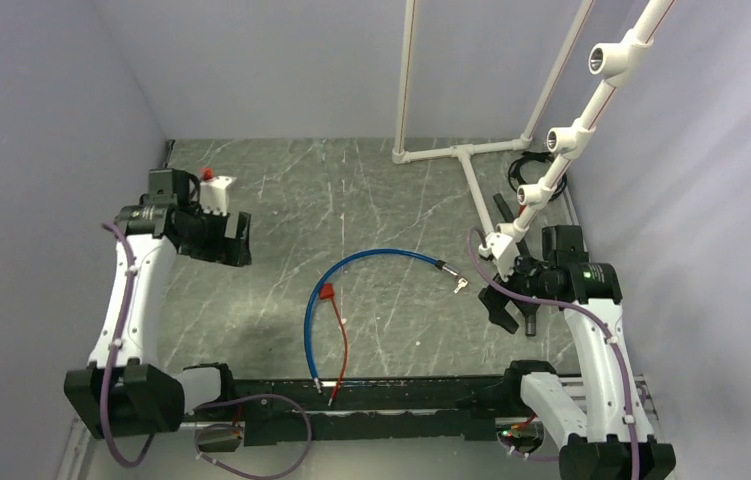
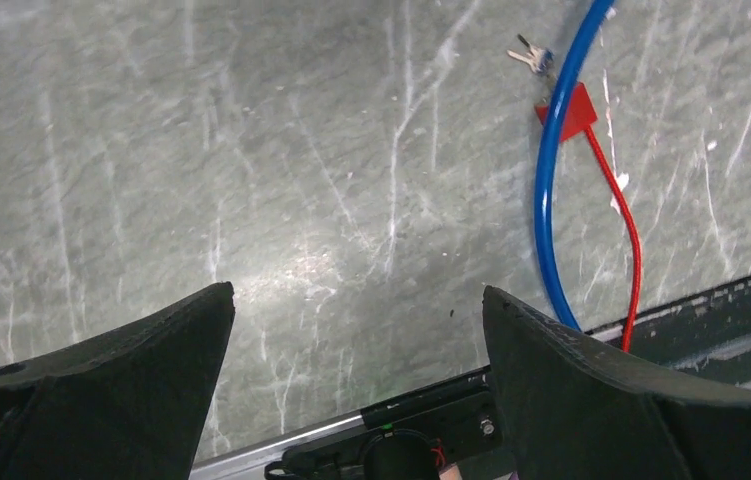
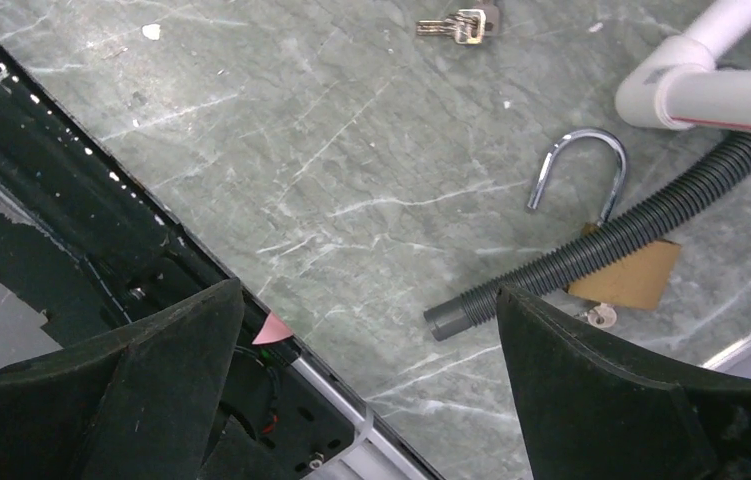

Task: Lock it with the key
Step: Pick up the lock from the center of the board.

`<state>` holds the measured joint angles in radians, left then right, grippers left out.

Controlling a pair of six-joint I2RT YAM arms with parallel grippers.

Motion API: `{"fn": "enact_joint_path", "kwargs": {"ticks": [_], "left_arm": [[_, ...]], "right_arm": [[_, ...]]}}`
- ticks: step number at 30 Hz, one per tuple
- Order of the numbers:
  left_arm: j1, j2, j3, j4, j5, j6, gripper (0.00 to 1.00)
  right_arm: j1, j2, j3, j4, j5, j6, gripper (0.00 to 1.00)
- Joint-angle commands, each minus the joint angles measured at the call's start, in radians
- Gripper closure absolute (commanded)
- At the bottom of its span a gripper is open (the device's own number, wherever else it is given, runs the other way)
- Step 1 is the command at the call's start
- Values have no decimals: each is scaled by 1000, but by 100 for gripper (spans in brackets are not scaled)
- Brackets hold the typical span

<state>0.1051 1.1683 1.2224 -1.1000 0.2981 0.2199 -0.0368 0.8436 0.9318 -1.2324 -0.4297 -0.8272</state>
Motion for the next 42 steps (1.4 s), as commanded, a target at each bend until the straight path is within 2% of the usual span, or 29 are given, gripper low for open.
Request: {"fn": "enact_joint_path", "kwargs": {"ticks": [1, 5, 8, 13, 17, 22, 30, 33, 39, 41, 42], "left_arm": [[-131, 113, 51, 67, 34, 27, 1], [-285, 212, 72, 145, 23, 2, 1], [-333, 311, 107, 180, 78, -27, 1], [-388, 432, 137, 245, 182, -50, 1], [-474, 509, 153, 311, 100, -76, 1], [-537, 605, 178, 386, 69, -108, 1], [-615, 739, 200, 437, 0, -149, 18], [-629, 777, 212, 433, 1, -149, 28], [-647, 818, 230, 386, -35, -147, 54], [-648, 807, 228, 372, -35, -141, 67], [-647, 795, 224, 365, -33, -135, 79]], "right_arm": [[78, 38, -4, 27, -16, 9, 0], [219, 57, -17, 91, 47, 87, 0], [279, 76, -16, 126, 60, 103, 0], [317, 110, -20, 252, 51, 159, 0], [331, 117, -41, 403, 27, 226, 0], [334, 46, -118, 581, -27, 245, 0], [340, 100, -110, 639, -66, 304, 0], [342, 115, -109, 642, -67, 323, 0], [345, 96, -127, 680, -59, 349, 0], [345, 89, -134, 702, -52, 368, 0], [345, 81, -139, 715, -49, 380, 0]]}}
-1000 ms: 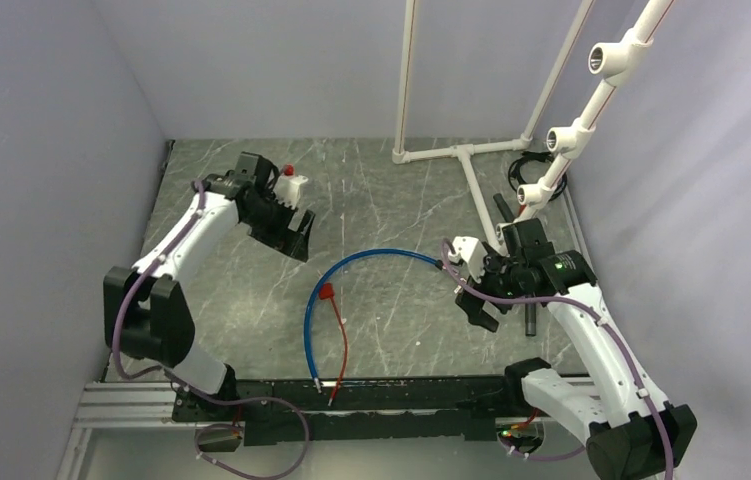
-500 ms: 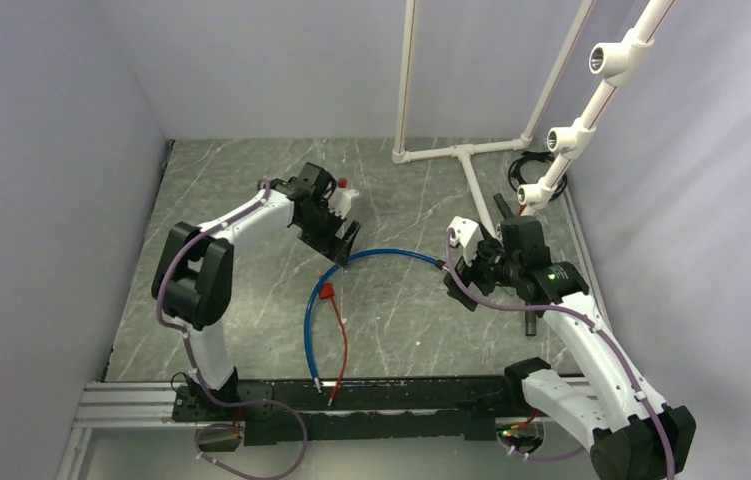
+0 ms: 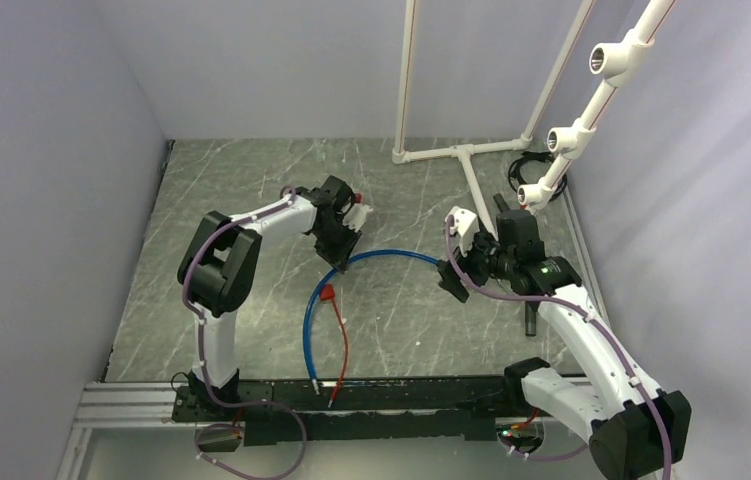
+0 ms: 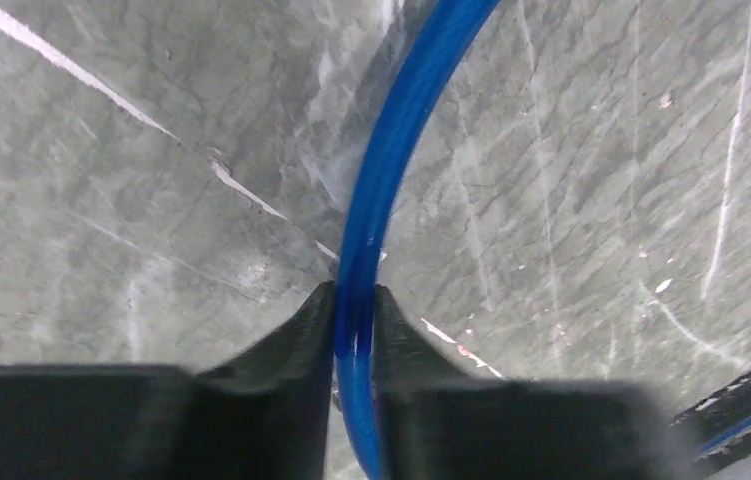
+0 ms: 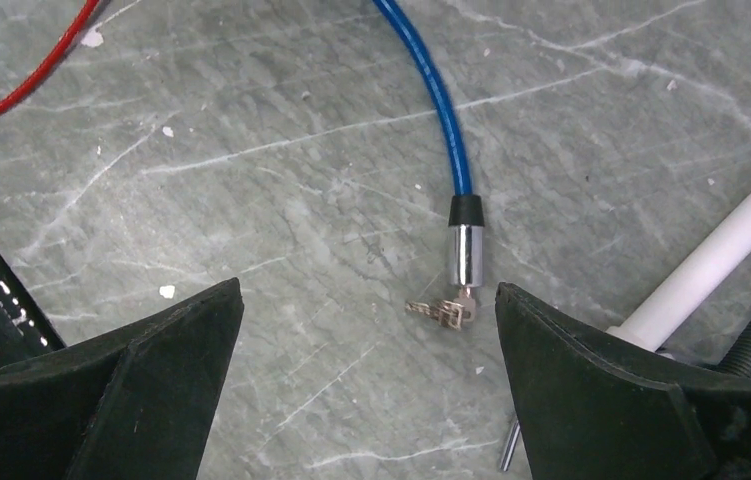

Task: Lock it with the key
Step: Pick up the lock from the center of the board.

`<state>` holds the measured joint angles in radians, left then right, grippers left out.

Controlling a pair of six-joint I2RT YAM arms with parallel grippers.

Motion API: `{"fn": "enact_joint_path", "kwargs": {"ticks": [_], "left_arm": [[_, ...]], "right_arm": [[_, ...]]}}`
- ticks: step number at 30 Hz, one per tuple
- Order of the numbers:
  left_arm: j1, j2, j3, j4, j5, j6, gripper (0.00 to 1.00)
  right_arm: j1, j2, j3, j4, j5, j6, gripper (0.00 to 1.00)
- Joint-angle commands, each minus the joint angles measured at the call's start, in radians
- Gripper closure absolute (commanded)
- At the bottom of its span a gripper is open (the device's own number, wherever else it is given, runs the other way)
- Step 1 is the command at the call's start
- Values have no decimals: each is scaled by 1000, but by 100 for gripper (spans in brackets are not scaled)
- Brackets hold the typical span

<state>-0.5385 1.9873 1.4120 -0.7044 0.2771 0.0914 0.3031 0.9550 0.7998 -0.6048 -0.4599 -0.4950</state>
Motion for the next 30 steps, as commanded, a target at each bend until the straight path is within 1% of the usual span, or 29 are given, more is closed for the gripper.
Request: {"fn": "enact_joint_path", "kwargs": {"ticks": [1, 2, 7, 11, 12, 15, 17, 21, 27, 30], "left_arm": [[-4, -37, 31, -37, -13, -2, 95], [-4, -50, 32, -49, -17, 1, 100], [-2, -168, 36, -111, 46, 44, 100], [-3, -291, 40, -166, 79, 84, 100], [-3, -316, 42, -182, 84, 100, 100], [1, -389, 55, -243, 95, 162, 100], [6, -434, 73, -276, 108, 188, 100], [29, -520, 108, -329, 166, 260, 100], [80, -564, 212, -422, 219, 354, 100], [115, -570, 272, -447, 244, 375, 100]], "right_arm": [[5, -37, -15, 102, -15, 54, 0], [5, -48, -22, 119, -15, 60, 0], [5, -94, -61, 213, 0, 140, 0], [5, -107, -57, 236, 12, 230, 0], [5, -104, -47, 226, 10, 242, 0], [5, -82, -6, 163, -66, 213, 0], [5, -59, 17, 145, -79, 232, 0], [5, -11, 88, 92, -123, 237, 0], [8, 29, 138, 67, -179, 234, 0], [17, 39, 136, 91, -168, 270, 0]]}}
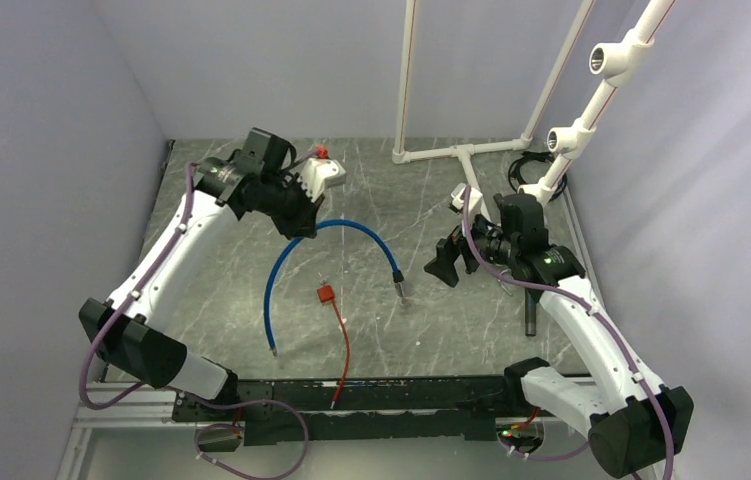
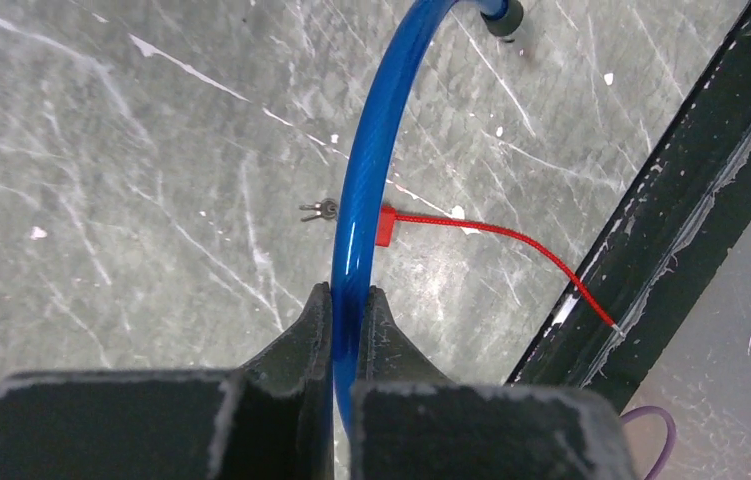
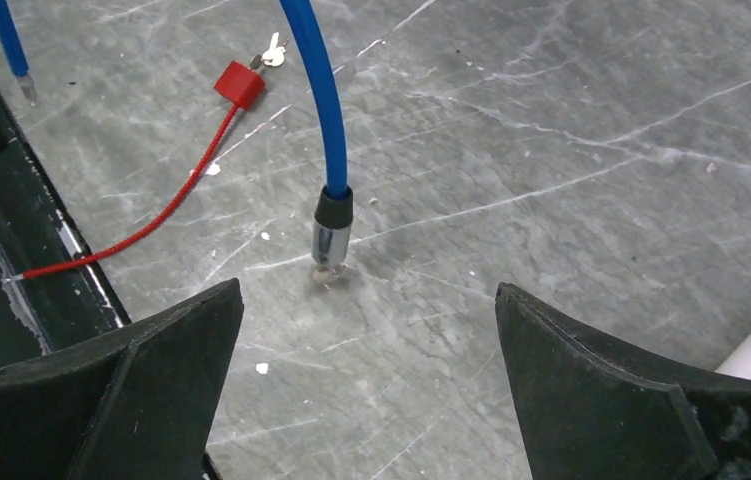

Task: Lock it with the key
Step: Pick up the lock from the center of the board.

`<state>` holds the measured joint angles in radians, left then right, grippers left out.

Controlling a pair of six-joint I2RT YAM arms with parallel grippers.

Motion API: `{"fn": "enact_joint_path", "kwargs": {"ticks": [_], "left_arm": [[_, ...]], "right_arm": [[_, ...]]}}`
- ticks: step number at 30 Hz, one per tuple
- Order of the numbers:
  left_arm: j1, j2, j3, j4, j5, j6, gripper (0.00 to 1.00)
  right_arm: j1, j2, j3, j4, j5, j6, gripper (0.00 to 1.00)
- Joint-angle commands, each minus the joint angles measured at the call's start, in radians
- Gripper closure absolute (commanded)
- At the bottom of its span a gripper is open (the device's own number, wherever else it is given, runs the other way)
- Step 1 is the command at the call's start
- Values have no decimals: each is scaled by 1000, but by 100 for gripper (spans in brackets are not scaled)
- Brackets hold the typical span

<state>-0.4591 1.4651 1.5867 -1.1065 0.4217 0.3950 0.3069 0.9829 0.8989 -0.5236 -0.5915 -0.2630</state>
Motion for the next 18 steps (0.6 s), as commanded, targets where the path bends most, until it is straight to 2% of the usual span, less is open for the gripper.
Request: {"fn": "enact_joint_path", "kwargs": {"ticks": [1, 7, 11, 16, 18], "left_arm": [[43, -48, 112, -51, 105, 78, 100], [74, -56, 183, -64, 142, 99, 100], [76, -82, 189, -27, 154, 99, 100], [77, -69, 228, -30, 190, 88, 100], [77, -67, 241, -26, 198, 79, 100]], "right_arm": [[21, 12, 35, 18, -31, 48, 0], [94, 18, 40, 46, -21, 44, 0], [136, 84, 74, 61, 15, 58, 0], [199, 148, 121, 129, 216, 155, 0], [214, 165, 134, 145, 237, 140, 0]]}}
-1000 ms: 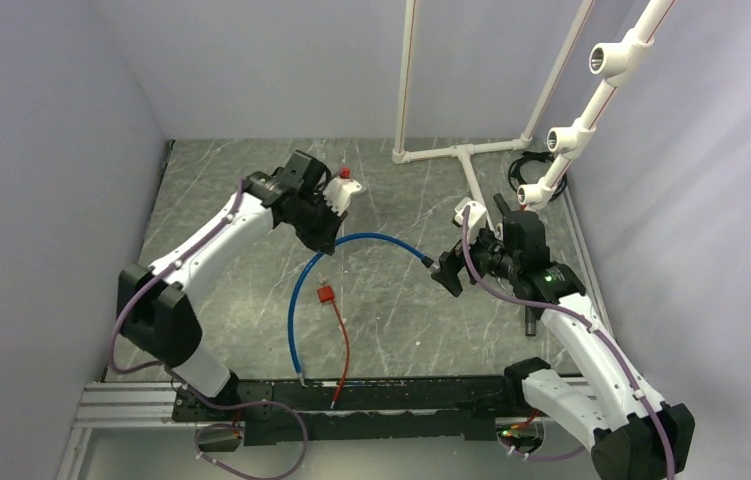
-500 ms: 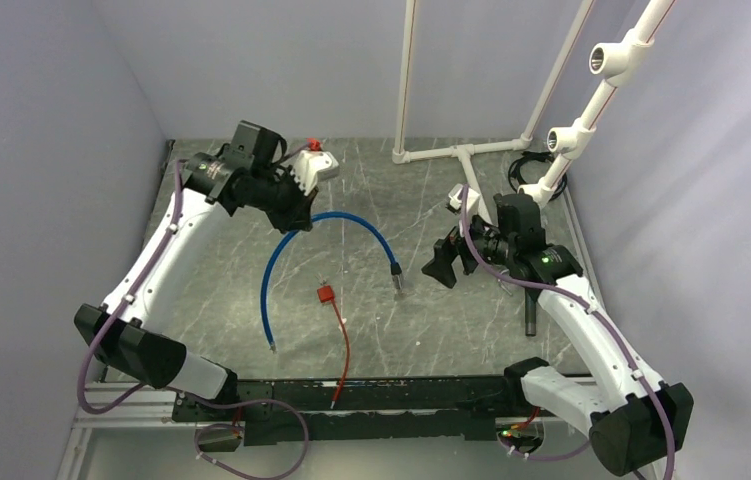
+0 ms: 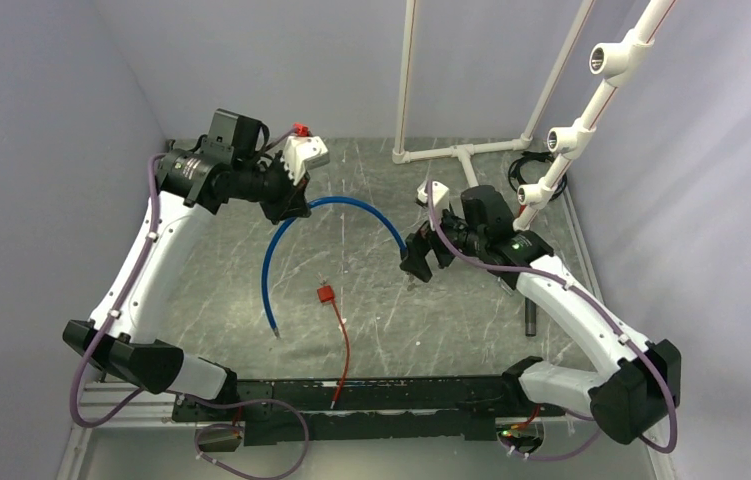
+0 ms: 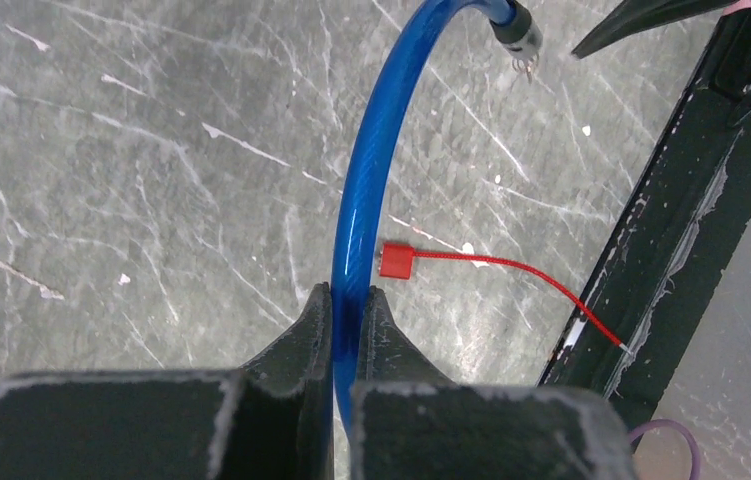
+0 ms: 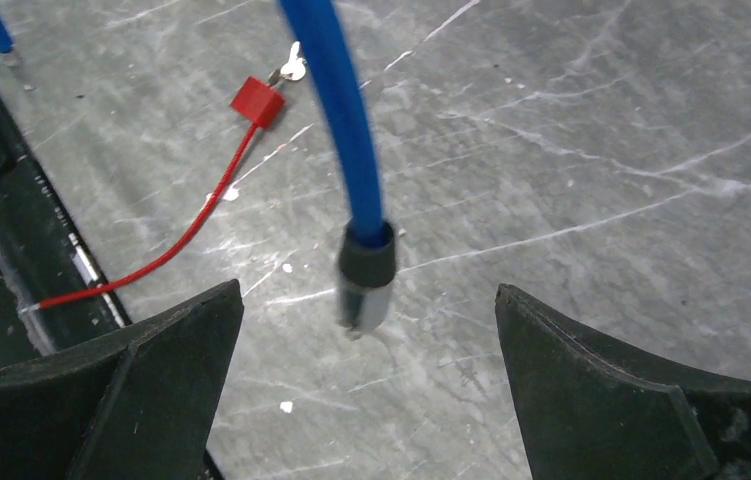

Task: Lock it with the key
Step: Pick up the lock from the center of the board.

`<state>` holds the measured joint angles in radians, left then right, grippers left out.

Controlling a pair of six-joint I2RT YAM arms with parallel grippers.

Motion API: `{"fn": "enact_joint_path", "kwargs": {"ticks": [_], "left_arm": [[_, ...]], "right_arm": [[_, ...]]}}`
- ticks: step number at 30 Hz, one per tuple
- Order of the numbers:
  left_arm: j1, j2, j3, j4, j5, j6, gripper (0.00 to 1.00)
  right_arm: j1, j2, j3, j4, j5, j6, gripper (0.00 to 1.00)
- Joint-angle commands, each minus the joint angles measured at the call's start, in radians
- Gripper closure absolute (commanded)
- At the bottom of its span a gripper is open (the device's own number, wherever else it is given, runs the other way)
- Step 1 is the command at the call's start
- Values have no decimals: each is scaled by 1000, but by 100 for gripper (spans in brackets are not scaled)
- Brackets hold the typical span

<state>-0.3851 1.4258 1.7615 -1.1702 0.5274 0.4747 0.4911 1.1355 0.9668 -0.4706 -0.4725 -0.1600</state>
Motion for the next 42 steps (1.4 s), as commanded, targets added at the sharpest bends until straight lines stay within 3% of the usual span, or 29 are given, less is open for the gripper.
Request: {"fn": "enact_joint_path", "kwargs": {"ticks": [1, 6, 13, 24, 29, 36, 39, 42], "left_arm": [[3, -26, 75, 37, 97, -4, 100], [3, -19, 105, 36, 121, -27, 100], [3, -21, 105, 66, 116, -69, 100], [12, -18, 105, 84, 122, -116, 100], [13, -18, 103, 78, 130, -119, 100], [14, -14, 94, 75, 131, -124, 100], [18, -15, 82, 74, 125, -122, 100], [32, -14, 77, 78, 139, -135, 100]], "right_arm": [[38, 24, 75, 90, 110, 20, 0], [75, 55, 85, 119, 145, 14, 5], [88, 77, 97, 172, 236, 57, 31], [89, 102, 95, 201, 295, 105, 56], [90, 119, 111, 220, 319, 128, 59], [73, 144, 138, 239, 329, 127, 50], [92, 146, 131, 238, 330, 115, 58], [92, 145, 123, 231, 329, 108, 76]]}}
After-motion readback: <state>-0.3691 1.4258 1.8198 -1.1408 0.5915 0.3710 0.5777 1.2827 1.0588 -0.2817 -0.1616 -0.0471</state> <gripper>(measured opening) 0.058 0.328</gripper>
